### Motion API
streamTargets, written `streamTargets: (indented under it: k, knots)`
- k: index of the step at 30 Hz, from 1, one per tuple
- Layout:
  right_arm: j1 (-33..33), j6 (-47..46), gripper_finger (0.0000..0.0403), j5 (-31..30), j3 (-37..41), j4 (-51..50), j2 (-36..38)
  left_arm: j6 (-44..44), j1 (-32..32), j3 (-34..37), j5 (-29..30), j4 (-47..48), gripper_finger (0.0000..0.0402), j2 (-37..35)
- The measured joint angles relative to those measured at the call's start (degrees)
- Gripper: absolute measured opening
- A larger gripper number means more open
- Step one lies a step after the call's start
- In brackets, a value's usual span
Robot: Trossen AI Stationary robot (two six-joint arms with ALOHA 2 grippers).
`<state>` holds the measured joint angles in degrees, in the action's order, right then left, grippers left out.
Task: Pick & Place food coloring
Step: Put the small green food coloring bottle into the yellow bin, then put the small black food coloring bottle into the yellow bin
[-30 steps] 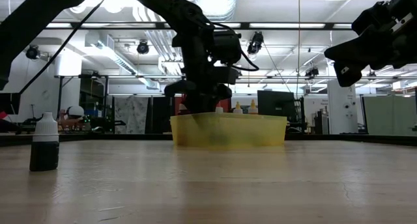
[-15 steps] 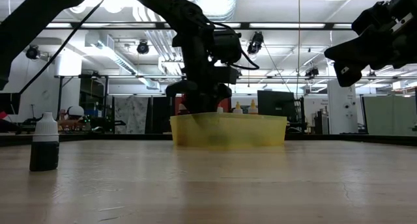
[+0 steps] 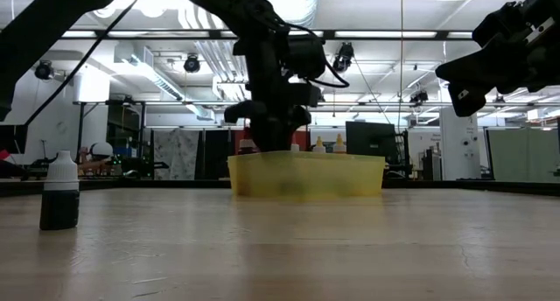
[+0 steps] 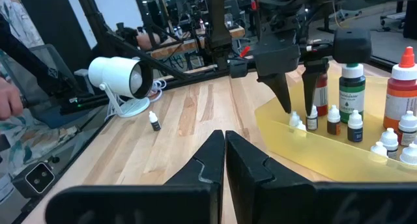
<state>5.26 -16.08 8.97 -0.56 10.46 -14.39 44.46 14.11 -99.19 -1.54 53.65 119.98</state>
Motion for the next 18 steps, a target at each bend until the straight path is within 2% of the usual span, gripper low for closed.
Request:
streamTargets:
  k: [9, 18]
  knots:
    - [0.0, 0.0, 0.0009, 0.0, 0.0, 0.0, 0.0, -1.2, 0.0, -3.8, 0.0, 6.8, 0.0107, 0.0]
    - [0.0, 0.0, 0.0009, 0.0, 0.0, 0.0, 0.0, -7.0, -2.9, -10.6, -0.7, 11.0, 0.0107, -0.2]
